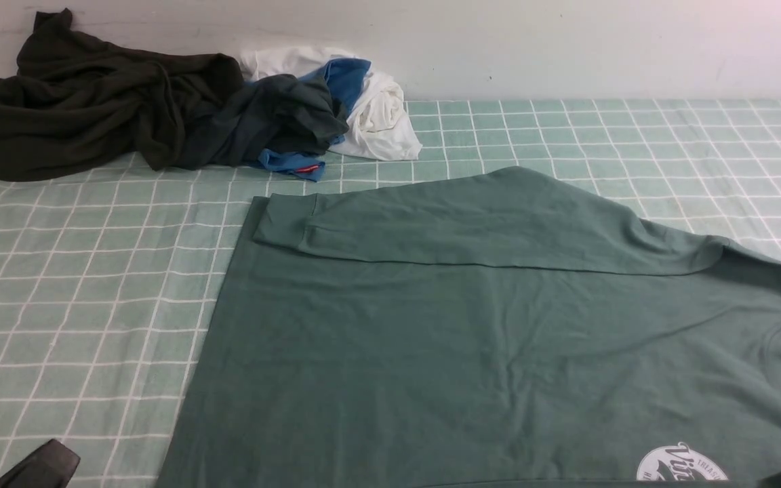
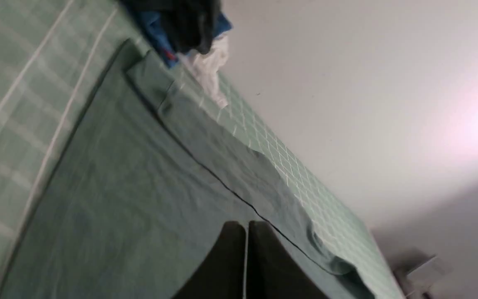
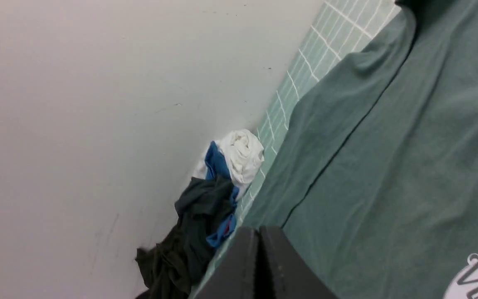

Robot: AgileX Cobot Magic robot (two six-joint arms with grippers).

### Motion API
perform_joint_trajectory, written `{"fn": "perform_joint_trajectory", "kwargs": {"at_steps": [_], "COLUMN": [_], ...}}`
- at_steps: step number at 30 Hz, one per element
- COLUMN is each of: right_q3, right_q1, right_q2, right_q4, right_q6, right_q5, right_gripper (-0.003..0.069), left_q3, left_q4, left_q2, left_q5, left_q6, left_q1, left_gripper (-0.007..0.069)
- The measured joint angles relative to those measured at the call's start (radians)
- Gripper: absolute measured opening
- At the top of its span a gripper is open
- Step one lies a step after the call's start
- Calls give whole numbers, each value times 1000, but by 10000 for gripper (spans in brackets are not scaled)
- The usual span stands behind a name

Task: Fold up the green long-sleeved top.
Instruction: Use the left arm to clamp the cuff closest to it

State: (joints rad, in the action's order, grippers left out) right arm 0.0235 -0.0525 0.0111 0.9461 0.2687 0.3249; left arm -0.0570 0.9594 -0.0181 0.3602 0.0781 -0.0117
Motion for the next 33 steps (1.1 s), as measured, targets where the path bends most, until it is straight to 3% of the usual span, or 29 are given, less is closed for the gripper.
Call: {"fn": "perform_joint_trajectory", "kwargs": {"at_steps": [1,3,5,7,9,15,20,21,23,25,27,33], "right_q3": [0,1,1,1,-13,-231,-483,-582,-629,-718,-748,-758], "right_q1": [0,0,0,0,0,0,3,13,22,52,87,242], "right_q2": [0,0,0,0,0,-117,-340,-456,-512,-647,-729,-900], "right_q4": [3,21,24,23,5,-107,-266,-333,-367,-442,-497,-631], "right_q6": [-3,-22,-70,-117,-248,-541,-682,-702,-705,-710,-699,-626], "right_q5": [-4,-53,-73,-73,-49,48,331,479,544,775,865,912], "right_gripper": [-14,-14,-14,-14,-14,-14,-14,-14,-14,-14,-14,-14], "left_q3": [-7,-95,-183,-221,-350,-646,-803,-827,-831,-830,-825,-783], "left_q4": [-5,-45,-131,-183,-363,-716,-912,-959,-966,-978,-959,-905], "left_q2": [0,10,97,151,317,667,856,916,950,1041,1114,1304], "left_q5": [7,59,136,177,317,675,801,813,820,836,836,740], "left_q6": [33,210,287,288,279,272,201,171,159,135,130,138], "left_q1": [0,0,-1,-1,-1,-19,-173,-258,-294,-398,-451,-525], "left_gripper": [-3,-3,-3,-3,-3,-3,0,12,20,65,108,277]}}
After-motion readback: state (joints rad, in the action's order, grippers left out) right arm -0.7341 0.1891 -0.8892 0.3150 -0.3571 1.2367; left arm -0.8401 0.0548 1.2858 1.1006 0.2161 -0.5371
